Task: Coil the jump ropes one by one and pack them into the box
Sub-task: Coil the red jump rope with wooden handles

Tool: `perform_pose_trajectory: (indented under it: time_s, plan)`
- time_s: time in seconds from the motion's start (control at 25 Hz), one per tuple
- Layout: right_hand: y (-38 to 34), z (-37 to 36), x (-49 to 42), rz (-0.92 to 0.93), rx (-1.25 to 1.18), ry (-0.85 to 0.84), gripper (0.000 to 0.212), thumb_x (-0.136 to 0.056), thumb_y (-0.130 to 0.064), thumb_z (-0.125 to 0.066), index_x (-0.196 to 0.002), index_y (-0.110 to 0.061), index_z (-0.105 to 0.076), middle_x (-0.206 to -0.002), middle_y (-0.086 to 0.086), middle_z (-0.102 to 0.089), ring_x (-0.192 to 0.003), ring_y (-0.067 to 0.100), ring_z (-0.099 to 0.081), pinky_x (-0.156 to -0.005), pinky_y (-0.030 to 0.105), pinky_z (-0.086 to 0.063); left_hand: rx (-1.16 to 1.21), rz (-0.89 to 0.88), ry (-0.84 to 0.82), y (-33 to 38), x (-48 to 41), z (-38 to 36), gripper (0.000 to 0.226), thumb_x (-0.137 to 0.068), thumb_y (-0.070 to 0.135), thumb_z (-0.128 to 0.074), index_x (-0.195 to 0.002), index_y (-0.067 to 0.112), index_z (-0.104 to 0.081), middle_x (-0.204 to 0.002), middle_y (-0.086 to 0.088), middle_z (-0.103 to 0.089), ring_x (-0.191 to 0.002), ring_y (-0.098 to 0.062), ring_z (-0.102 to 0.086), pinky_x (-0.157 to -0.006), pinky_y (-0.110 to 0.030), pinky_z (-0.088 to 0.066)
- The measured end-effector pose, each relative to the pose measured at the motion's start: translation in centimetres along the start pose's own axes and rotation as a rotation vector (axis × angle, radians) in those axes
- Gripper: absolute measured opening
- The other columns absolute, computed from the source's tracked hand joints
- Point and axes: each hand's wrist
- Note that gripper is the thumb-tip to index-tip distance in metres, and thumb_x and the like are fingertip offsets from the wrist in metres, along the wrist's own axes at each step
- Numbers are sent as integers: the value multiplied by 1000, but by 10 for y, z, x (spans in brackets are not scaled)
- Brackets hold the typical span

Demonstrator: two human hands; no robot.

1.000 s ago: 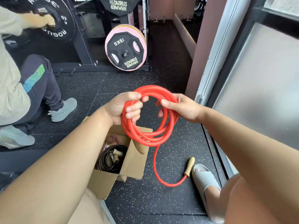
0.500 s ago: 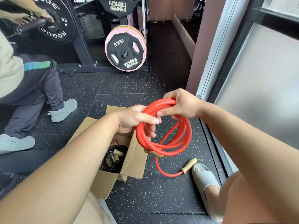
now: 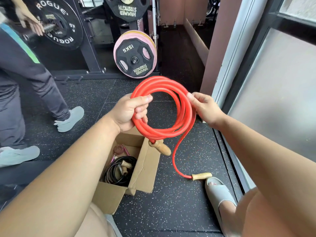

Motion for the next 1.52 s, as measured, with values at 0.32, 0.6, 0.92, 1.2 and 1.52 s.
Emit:
perform_pose_trajectory:
  time_s: [0.32,0.6,0.92,1.2,1.52]
  plan:
    - [56,-34,8,-78,345,-91,18,-101,-9,-44,-106,-26,-42,-79,-3,-62,-72,15,-56,-75,41,-52,162,-131,288,3,-9,-2,14,-94,25,-59,-81,22,-56,-47,12,-33,-40,-4,-32,-48,-24,-44]
    - [58,-42,19,28,584,-122,25,-105,-21,-38,-129,-22,-39,-83,6,-63,-66,24,-56,-63,41,-48,149,-283,716,15,-22,6,19,-93,21,-66,-77,19,-56,-48,8,-40,-42,-9,-40,-50,-29,-50]
    - [9,-62,12,425,1092,-314,23,-99,-17,-49,-118,-23,-60,-95,0,-47,-75,32,-57,-64,46,-52,-420,-294,803,-20,-31,-4,34,-80,46,-75,-64,23,-57,-46,5,-57,-45,-18,-59,-53,-34,-52]
    - [-25,-57,18,833,997,-432,18,-86,-28,-76,-92,-15,-67,-92,-1,-66,-79,24,-64,-57,34,-50,-792,-105,427,-50,-27,-21,52,-79,69,-62,-70,17,-62,-62,7,-64,-59,-11,-55,-61,-32,-43]
    - [-38,-43,18,813,770,-266,66,-62,-62,-84,-91,-11,-55,-93,2,-49,-71,21,-53,-56,37,-51,-410,176,59,-53,-16,-36,80,-56,92,-34,-66,21,-70,-55,-2,-62,-54,-17,-59,-57,-33,-50]
Point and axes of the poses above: each hand's wrist, its own x-axis away from the middle knuckle, its own z-axis out of the back of the hand, y = z × x
